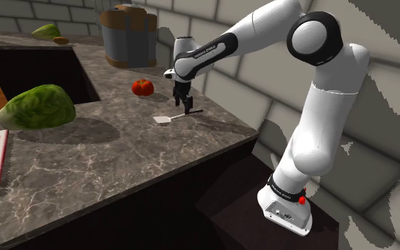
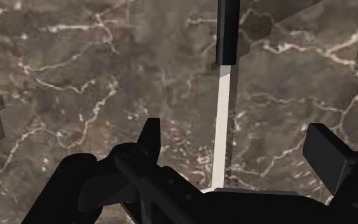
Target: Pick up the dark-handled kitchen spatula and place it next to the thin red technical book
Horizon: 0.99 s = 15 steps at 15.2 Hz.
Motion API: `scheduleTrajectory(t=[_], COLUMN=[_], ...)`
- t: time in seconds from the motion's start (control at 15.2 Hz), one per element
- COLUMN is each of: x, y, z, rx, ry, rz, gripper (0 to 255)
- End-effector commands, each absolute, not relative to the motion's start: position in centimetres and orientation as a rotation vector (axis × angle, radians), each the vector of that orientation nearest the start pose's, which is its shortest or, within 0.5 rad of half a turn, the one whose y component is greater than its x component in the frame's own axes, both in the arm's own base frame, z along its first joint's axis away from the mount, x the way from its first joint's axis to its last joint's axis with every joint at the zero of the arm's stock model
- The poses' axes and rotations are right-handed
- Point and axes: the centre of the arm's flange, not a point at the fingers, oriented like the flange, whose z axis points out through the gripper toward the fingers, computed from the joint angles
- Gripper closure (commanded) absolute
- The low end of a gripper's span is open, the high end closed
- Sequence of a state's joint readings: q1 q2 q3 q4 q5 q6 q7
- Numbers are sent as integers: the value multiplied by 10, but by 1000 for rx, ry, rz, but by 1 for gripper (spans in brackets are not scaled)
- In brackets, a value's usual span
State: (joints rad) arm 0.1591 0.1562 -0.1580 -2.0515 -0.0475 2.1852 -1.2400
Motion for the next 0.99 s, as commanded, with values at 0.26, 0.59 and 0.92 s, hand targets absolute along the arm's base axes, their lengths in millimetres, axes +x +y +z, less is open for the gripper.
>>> scheduleTrajectory(t=[0.26,0.59,0.92], x=[575,575,575], y=[-1,-1,-1], z=[338,338,339], rx=[-2557,-2557,-2557], ry=[-1891,-1891,-1891], rz=[85,85,85], gripper=[0,0,255])
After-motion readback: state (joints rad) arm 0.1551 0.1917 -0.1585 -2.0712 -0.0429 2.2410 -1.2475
